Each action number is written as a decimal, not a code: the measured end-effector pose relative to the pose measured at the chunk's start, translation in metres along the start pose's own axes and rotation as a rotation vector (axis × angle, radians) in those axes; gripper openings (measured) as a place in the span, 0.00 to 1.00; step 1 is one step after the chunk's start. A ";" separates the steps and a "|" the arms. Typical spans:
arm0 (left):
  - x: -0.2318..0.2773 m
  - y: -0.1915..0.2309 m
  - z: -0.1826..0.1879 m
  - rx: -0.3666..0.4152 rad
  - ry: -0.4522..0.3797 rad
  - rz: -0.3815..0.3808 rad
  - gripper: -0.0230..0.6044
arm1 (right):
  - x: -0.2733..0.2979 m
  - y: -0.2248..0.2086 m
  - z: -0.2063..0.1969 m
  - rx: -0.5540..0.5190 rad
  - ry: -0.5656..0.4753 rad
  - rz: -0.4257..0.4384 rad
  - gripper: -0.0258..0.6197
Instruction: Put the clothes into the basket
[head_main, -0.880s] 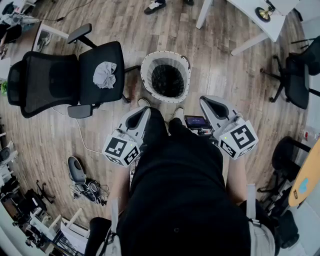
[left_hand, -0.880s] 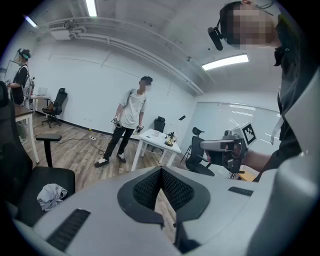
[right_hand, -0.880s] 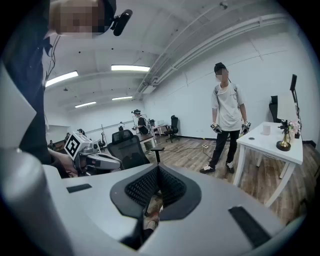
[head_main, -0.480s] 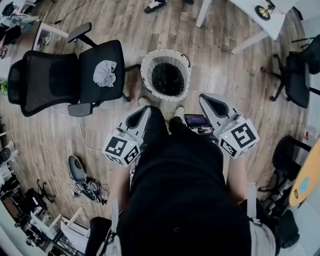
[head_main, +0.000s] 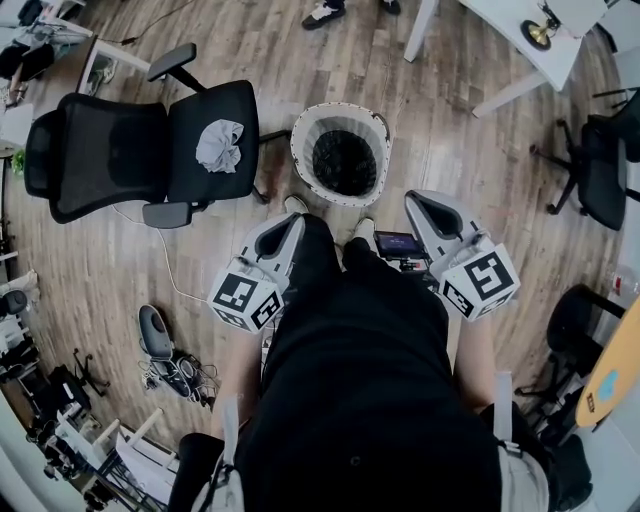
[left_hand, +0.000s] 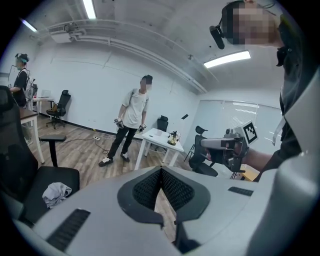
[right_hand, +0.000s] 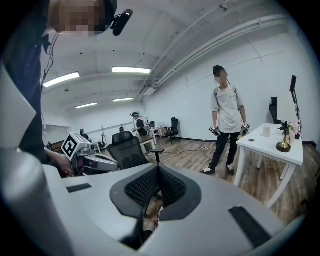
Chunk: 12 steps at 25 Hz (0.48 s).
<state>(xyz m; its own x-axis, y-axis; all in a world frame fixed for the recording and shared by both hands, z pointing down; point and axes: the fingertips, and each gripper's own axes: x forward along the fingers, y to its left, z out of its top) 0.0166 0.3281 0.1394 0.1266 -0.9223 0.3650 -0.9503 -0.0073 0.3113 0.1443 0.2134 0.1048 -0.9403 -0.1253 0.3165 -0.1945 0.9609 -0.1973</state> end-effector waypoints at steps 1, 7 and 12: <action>-0.001 0.000 -0.001 -0.004 0.002 0.006 0.06 | 0.000 -0.001 -0.002 0.002 0.004 -0.001 0.06; -0.003 0.001 -0.007 -0.025 0.013 0.035 0.06 | -0.001 -0.005 -0.017 0.032 0.037 0.012 0.06; 0.007 0.007 -0.006 -0.039 0.019 0.024 0.06 | 0.004 -0.010 -0.020 0.048 0.051 -0.007 0.06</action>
<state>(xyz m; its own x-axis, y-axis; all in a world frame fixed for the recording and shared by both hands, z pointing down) 0.0125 0.3239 0.1495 0.1096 -0.9144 0.3896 -0.9415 0.0302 0.3358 0.1479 0.2087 0.1266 -0.9236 -0.1179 0.3649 -0.2153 0.9468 -0.2391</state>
